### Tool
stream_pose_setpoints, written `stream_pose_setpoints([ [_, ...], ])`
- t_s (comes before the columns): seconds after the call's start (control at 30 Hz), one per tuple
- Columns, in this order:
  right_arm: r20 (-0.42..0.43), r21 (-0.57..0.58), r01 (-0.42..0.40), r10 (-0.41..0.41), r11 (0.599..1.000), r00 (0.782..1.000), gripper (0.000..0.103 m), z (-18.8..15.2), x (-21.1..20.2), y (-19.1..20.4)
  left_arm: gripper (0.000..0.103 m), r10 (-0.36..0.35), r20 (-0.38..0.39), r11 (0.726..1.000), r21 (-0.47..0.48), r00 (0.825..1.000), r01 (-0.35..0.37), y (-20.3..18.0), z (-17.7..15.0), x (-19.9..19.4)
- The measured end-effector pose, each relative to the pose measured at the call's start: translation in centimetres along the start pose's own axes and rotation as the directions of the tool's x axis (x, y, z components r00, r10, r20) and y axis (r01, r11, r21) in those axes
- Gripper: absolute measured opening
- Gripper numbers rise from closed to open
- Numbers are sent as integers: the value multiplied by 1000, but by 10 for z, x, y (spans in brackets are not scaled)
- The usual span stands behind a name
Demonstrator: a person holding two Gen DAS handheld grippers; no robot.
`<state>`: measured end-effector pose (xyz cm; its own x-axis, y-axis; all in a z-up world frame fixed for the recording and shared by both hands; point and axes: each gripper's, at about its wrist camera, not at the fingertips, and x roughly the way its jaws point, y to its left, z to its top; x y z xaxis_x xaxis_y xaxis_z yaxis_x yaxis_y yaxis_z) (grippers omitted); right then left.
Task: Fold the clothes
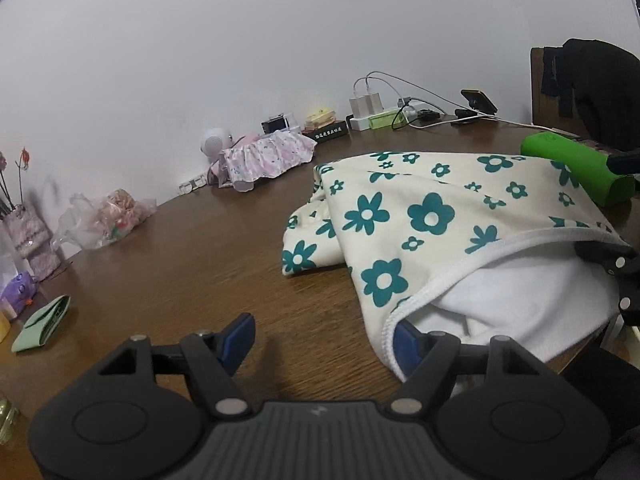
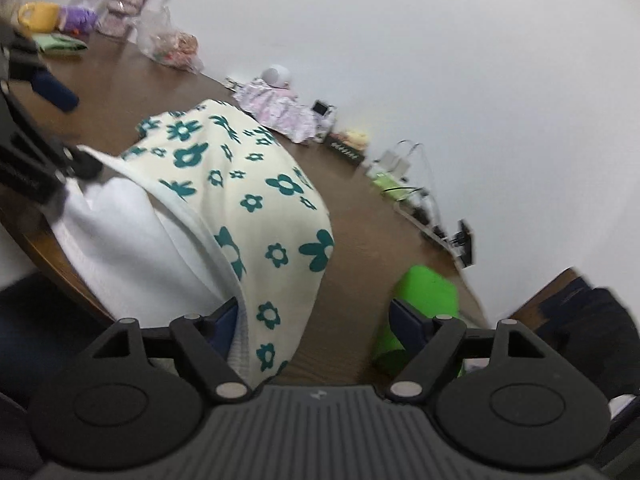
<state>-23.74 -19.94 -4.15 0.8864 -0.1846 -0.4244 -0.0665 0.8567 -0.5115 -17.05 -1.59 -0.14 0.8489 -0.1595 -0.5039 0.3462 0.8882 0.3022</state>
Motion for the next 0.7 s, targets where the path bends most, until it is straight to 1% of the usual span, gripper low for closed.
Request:
stream_pose_setpoints([
  [0.07, 1, -17, 7, -7, 1000, 1000, 77, 0, -2, 2, 37, -19, -7, 1000, -6, 1000, 19, 1, 2, -1],
  [0.1, 6, -13, -2, 2, 1000, 1000, 77, -1, -4, 2, 8, -16, -4, 1000, -15, 1000, 16, 1, 3, -2],
  [0.13, 18, -9, -14, 14, 1000, 1000, 77, -3, -6, 3, 4, -10, 0, 1000, -23, 1000, 10, 1, 5, -4],
  [0.17, 32, -1, -32, 32, 999, 999, 77, -4, -8, 4, 4, -3, 5, 999, -32, 1000, 3, 1, 6, -5],
  [0.23, 53, 19, -59, 58, 998, 997, 78, -6, -12, 4, 3, 17, 39, 999, -27, 999, -16, 0, 9, -12],
  [0.27, 58, 29, -68, 66, 997, 996, 76, -6, -12, 5, 3, 20, 53, 999, -29, 998, -19, 0, 11, -15],
  [0.37, 47, -1, -65, 65, 998, 997, 73, -4, -13, 7, 3, 28, 87, 999, -38, 996, -25, 2, 16, -26],
  [0.5, 77, -58, 0, 4, 998, 997, 73, -2, -29, 11, 2, 35, 149, 998, -51, 988, -28, 3, 28, -45],
  [0.53, 89, -70, 30, -24, 997, 996, 73, -1, -32, 11, 2, 31, 162, 999, -45, 986, -24, 2, 31, -50],
  [0.63, 126, -104, 120, -106, 987, 986, 73, 4, -40, 8, 2, 13, 192, 1000, -24, 981, -9, -4, 36, -63],
  [0.7, 144, -93, 161, -147, 983, 979, 74, 9, -41, 4, 2, -9, 204, 1000, -9, 979, 11, -11, 36, -68],
])
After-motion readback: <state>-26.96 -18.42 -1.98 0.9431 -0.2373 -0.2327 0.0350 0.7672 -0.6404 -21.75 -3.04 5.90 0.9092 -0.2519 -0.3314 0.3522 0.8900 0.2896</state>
